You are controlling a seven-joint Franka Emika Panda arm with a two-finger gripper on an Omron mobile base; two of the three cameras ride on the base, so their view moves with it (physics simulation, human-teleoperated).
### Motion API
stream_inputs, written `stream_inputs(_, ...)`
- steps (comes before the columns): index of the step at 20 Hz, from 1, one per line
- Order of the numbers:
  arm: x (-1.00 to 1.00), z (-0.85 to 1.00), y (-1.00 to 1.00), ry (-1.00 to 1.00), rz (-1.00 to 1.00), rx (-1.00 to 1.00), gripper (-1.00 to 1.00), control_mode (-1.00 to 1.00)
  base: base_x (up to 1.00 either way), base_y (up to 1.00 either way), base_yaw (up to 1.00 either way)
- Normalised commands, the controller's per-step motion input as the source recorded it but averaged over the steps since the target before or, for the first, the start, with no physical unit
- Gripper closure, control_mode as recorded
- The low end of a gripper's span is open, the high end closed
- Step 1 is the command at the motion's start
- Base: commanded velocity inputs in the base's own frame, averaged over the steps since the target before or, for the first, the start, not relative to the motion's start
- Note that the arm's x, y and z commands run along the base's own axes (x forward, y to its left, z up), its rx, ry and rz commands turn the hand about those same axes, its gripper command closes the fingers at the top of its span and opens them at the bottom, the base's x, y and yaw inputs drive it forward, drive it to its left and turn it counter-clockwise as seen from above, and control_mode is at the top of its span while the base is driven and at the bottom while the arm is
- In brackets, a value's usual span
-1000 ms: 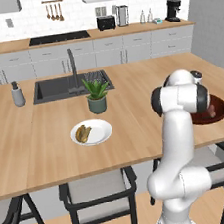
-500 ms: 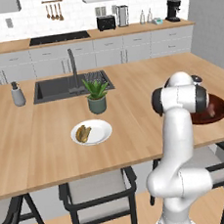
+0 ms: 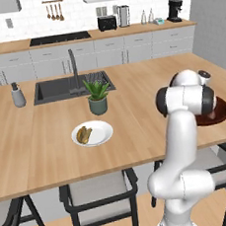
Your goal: Place one bun and one sausage from the bowl on each plate.
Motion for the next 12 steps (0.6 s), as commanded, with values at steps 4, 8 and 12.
stream_inputs(4, -0.84, 1.00, 0.63, -0.04, 0.02, 0.01, 1.00, -1.00, 0.00, 0.00, 0.00)
stream_inputs(8, -0.73, 1.00, 1.00, 0.00, 0.04, 0.00, 1.00, -1.00, 0.00, 0.00, 0.00)
stream_inputs(12, -0.55, 0.98, 1.00, 0.05, 0.09, 0.00, 1.00, -1.00, 0.00, 0.00, 0.00)
